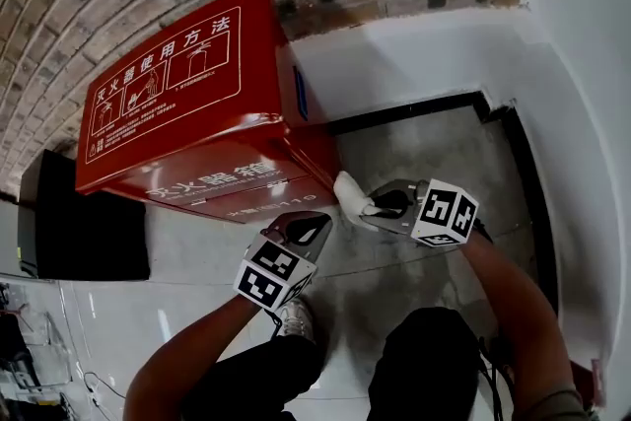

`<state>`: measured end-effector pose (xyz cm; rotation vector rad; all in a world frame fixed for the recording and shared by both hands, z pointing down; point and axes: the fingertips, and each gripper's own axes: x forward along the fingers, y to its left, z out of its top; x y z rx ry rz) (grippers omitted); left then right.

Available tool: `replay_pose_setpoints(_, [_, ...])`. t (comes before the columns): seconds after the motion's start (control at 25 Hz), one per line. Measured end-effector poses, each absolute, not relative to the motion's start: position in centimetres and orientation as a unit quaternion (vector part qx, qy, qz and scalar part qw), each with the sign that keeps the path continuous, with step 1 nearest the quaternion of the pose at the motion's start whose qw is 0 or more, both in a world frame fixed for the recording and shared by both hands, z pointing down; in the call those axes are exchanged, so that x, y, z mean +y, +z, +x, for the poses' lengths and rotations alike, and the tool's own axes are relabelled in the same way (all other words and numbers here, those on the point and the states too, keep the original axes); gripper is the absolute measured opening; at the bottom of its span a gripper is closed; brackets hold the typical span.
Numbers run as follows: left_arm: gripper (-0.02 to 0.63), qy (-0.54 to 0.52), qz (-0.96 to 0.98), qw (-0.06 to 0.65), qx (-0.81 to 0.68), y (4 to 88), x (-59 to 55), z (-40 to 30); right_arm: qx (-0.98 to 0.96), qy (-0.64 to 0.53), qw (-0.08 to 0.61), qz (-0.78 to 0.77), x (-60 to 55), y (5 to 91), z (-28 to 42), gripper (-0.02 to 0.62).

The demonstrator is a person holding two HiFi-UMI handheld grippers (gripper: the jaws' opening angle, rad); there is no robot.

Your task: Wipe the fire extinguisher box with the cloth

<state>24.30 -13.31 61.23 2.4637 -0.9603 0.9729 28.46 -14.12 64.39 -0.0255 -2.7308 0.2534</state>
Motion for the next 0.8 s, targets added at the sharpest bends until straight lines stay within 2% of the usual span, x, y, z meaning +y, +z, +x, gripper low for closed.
replay_pose_setpoints(0.28, [0.000, 0.316, 0.850, 0.197, -0.372, 61.0, -14.4, 24.6, -0.977, 0.032, 0.190, 0.087, -18.6, 61.0, 28.3, 0.067])
replay_pose_setpoints(0.52, [0.000, 0.304, 0.853, 0.199, -0.374, 60.4, -14.9, 25.8, -0.959, 0.082, 0.160, 0.220, -24.8, 61.9, 26.7, 0.067])
replay_pose_setpoints(0.8, [0.000, 0.286, 0.849, 0.209, -0.393, 60.3, -15.7, 25.3, -0.936, 0.113, 0.135, 0.306, -32.6, 62.5, 25.2, 0.067])
